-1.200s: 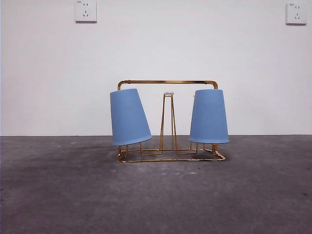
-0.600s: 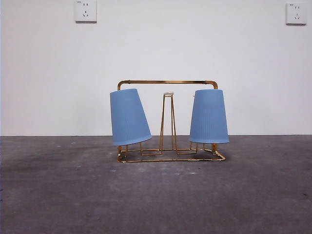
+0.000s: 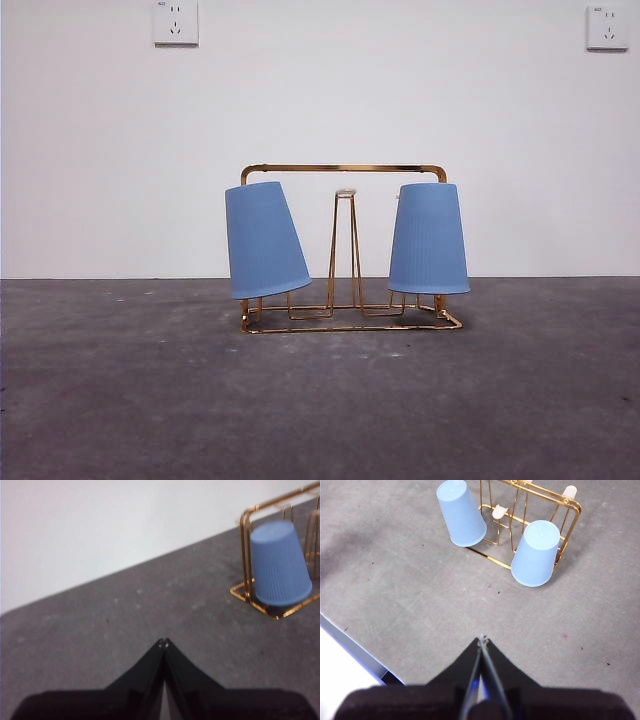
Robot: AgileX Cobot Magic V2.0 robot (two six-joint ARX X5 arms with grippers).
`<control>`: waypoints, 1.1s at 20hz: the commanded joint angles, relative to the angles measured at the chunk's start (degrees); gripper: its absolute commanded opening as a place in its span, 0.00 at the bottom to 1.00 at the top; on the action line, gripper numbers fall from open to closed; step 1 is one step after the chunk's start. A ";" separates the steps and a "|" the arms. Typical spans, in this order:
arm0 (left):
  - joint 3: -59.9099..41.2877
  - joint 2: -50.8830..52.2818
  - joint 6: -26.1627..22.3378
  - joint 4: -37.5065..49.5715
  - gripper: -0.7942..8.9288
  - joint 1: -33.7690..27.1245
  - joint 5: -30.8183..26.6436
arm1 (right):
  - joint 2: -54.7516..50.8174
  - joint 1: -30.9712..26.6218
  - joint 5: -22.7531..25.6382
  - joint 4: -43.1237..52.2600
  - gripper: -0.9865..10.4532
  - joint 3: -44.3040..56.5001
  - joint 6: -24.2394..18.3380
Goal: Pick up cup 1,put cup 1 in the cup rack,pick up cup 2,put cup 2 in the cup rack
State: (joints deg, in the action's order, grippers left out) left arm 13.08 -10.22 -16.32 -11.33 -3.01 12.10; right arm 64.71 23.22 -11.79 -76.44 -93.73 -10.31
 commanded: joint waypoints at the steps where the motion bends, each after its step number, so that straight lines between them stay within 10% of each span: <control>1: -3.80 3.21 1.31 0.70 0.08 -0.20 -0.17 | 0.07 -0.04 0.11 0.20 0.09 0.26 0.20; 22: -12.15 8.87 8.61 1.11 0.08 -0.17 0.04 | 0.07 -0.04 0.28 0.20 0.09 0.24 0.20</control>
State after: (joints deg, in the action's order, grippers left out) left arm 1.48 -1.39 -8.27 -10.79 -3.01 12.14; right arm 64.71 23.22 -11.75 -76.47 -93.73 -10.31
